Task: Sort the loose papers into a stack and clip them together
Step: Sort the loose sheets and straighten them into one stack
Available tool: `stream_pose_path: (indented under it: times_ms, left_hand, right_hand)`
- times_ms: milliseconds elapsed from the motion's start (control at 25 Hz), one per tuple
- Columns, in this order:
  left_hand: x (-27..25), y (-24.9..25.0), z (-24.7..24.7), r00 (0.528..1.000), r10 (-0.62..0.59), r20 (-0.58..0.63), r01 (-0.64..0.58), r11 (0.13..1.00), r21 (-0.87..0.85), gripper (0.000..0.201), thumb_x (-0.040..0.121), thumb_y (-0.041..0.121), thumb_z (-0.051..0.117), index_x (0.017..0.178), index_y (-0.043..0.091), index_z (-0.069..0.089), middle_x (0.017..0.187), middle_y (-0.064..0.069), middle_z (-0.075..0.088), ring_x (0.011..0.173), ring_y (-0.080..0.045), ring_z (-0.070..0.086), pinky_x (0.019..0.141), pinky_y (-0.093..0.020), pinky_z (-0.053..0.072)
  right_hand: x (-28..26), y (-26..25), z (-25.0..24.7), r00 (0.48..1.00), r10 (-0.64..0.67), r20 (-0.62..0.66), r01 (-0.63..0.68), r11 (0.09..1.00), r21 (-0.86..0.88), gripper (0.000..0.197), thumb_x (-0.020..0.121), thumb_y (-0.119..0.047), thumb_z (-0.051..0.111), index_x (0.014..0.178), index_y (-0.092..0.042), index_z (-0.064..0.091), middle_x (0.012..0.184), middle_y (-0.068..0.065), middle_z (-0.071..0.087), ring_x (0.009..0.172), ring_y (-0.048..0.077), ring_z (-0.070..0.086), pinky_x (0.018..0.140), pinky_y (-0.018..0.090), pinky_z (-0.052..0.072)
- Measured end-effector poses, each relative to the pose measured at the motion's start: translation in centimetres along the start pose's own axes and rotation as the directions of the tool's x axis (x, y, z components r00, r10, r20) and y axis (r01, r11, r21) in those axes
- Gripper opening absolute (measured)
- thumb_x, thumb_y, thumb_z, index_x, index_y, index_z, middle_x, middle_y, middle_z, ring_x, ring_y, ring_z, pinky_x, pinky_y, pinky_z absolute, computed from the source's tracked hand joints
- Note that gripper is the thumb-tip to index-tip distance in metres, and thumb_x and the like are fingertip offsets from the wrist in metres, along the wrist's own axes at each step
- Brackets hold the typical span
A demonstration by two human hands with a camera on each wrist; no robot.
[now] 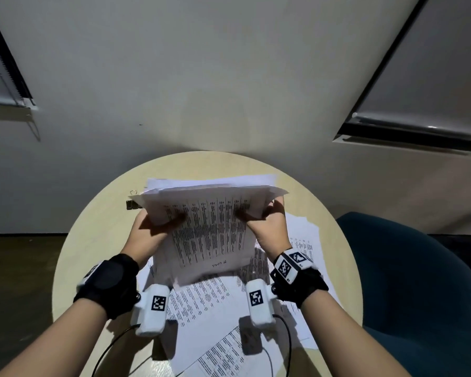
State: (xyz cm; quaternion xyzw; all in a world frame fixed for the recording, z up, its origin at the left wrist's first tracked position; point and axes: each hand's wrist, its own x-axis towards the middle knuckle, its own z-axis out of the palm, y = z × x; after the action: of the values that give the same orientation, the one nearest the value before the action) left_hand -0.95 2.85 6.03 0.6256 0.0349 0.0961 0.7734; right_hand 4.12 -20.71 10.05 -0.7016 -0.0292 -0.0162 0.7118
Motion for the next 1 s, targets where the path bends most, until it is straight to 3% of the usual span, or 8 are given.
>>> stream_pose_path:
  times_ms: [160,240,360,480,600,720,920,1000]
  left_hand:
    - [-0.1,-1.5,-0.4,0.989,-0.102,0.104,0.092,0.991,0.098,0.066,0.055,0.048,0.087,0.111,0.021,0.065,0.106,0.009,0.074,0.098,-0.008,0.069,0.084,-0.022,0.055]
    - [-0.3,-2.3,0.1,0.994,-0.087,0.066,0.073,0.978,0.194,0.031,0.071,0.033,0.081,0.098,0.027,0.067,0.091,0.019,0.075,0.086,0.002,0.068,0.080,-0.017,0.053]
    - [1.2,-1.6,0.1,0.995,-0.017,-0.095,0.037,0.976,0.212,0.022,0.078,0.026,0.077,0.075,0.014,0.059,0.068,0.007,0.065,0.063,-0.007,0.055,0.074,-0.025,0.044]
    - [2.1,1.1,0.8,0.991,0.059,-0.118,-0.040,0.988,0.152,0.016,0.080,0.024,0.076,0.086,0.019,0.062,0.073,0.016,0.068,0.070,-0.004,0.063,0.075,-0.018,0.051]
    - [1.7,1.8,2.0,0.989,0.113,-0.090,-0.105,0.990,0.094,0.031,0.082,0.001,0.069,0.097,0.028,0.065,0.085,0.027,0.072,0.083,0.010,0.066,0.079,-0.010,0.052]
    - [0.1,-0.1,1.5,0.997,0.034,-0.070,-0.019,0.978,0.205,0.027,0.080,0.013,0.074,0.104,0.022,0.067,0.092,0.014,0.074,0.086,0.006,0.068,0.086,-0.021,0.052]
    - [0.1,-2.6,0.6,0.994,-0.060,-0.091,0.084,0.955,0.286,0.025,0.077,0.028,0.075,0.091,0.009,0.068,0.081,0.003,0.066,0.075,-0.009,0.063,0.077,-0.021,0.050]
    - [0.9,-2.3,0.7,0.995,-0.032,-0.098,0.063,0.941,0.333,0.034,0.075,0.029,0.076,0.077,-0.003,0.064,0.068,0.000,0.063,0.066,-0.009,0.057,0.067,-0.024,0.047]
  right_hand:
    - [0.3,1.7,-0.3,0.984,0.176,0.011,-0.173,0.975,-0.140,0.049,0.073,0.002,0.078,0.116,-0.001,0.054,0.111,0.015,0.069,0.099,0.022,0.068,0.096,0.040,0.053]
    - [0.0,2.4,-0.2,0.979,0.200,0.034,-0.189,0.960,-0.207,0.034,0.079,-0.001,0.074,0.108,-0.011,0.059,0.109,0.011,0.069,0.102,0.023,0.065,0.102,0.048,0.047]
    - [0.1,0.2,0.4,0.998,0.056,0.034,-0.048,0.981,-0.187,0.025,0.086,0.000,0.065,0.103,-0.016,0.058,0.105,0.008,0.068,0.095,0.011,0.064,0.097,0.035,0.050]
    - [0.3,-2.7,1.0,0.996,-0.081,0.030,0.082,0.996,-0.022,0.025,0.089,0.005,0.059,0.106,-0.012,0.055,0.099,-0.001,0.067,0.083,-0.008,0.064,0.081,0.010,0.049]
    - [0.1,-2.2,0.9,0.998,-0.058,-0.001,0.058,0.998,0.014,0.025,0.089,0.003,0.060,0.109,-0.011,0.057,0.101,-0.003,0.068,0.092,0.004,0.065,0.092,0.025,0.052]
    - [-0.8,0.7,-0.2,0.997,0.074,0.030,-0.071,0.992,-0.107,0.034,0.088,-0.003,0.063,0.116,-0.018,0.052,0.111,-0.002,0.065,0.106,0.016,0.062,0.104,0.044,0.046]
    - [-0.6,1.2,-0.6,0.985,0.149,0.087,-0.115,0.943,-0.311,0.071,0.081,-0.024,0.075,0.139,-0.012,0.037,0.140,0.003,0.050,0.132,0.019,0.046,0.115,0.043,0.033]
    - [0.1,-1.1,-0.5,0.999,0.026,0.034,-0.016,0.961,-0.278,0.086,0.076,-0.024,0.080,0.144,-0.016,0.027,0.142,0.001,0.045,0.133,0.013,0.042,0.115,0.033,0.031]
